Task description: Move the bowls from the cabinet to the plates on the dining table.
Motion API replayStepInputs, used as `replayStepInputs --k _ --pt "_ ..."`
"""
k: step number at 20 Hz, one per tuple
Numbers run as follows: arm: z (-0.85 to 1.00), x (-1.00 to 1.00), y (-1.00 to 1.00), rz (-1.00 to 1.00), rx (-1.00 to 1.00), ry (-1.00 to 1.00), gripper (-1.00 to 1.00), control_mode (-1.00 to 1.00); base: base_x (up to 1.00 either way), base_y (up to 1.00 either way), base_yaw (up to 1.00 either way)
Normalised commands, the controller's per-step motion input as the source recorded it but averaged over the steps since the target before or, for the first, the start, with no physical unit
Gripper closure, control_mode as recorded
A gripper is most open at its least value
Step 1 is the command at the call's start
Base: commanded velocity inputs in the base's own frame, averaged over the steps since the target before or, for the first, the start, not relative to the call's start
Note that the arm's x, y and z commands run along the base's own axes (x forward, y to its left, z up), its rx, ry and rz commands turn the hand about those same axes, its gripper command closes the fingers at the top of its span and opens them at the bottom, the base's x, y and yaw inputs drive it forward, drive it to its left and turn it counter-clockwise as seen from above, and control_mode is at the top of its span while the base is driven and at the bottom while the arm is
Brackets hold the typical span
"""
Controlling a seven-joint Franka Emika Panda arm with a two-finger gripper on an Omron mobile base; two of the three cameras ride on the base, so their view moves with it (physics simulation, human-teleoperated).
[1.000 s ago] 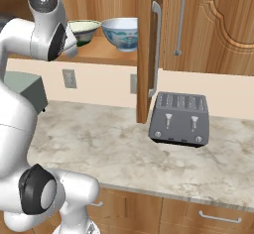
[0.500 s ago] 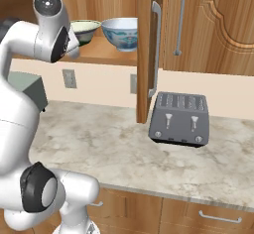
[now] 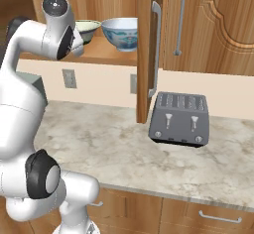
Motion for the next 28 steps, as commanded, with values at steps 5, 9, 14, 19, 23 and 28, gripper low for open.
replayStepInputs --k 5,9,14,19,23,28 --pt "0.0 0.32 0.03 0.0 0.0 0.0 -1.0 -1.0 0.0 0.0 0.0" --pt "-0.01 0.34 0.09 0.0 0.0 0.0 -1.0 -1.0 0.0 0.0 0.0" --pt "-0.06 0.35 0.1 0.0 0.0 0.0 -1.0 -1.0 0.0 0.0 0.0" --pt "-0.03 0.3 0.1 0.0 0.0 0.0 -1.0 -1.0 0.0 0.0 0.0" --pt "0.0 0.14 0.02 0.0 0.0 0.0 -1.0 -1.0 0.0 0.0 0.0" --pt "0.0 0.27 0.0 0.0 0.0 0.01 -1.0 -1.0 0.0 0.0 0.0"
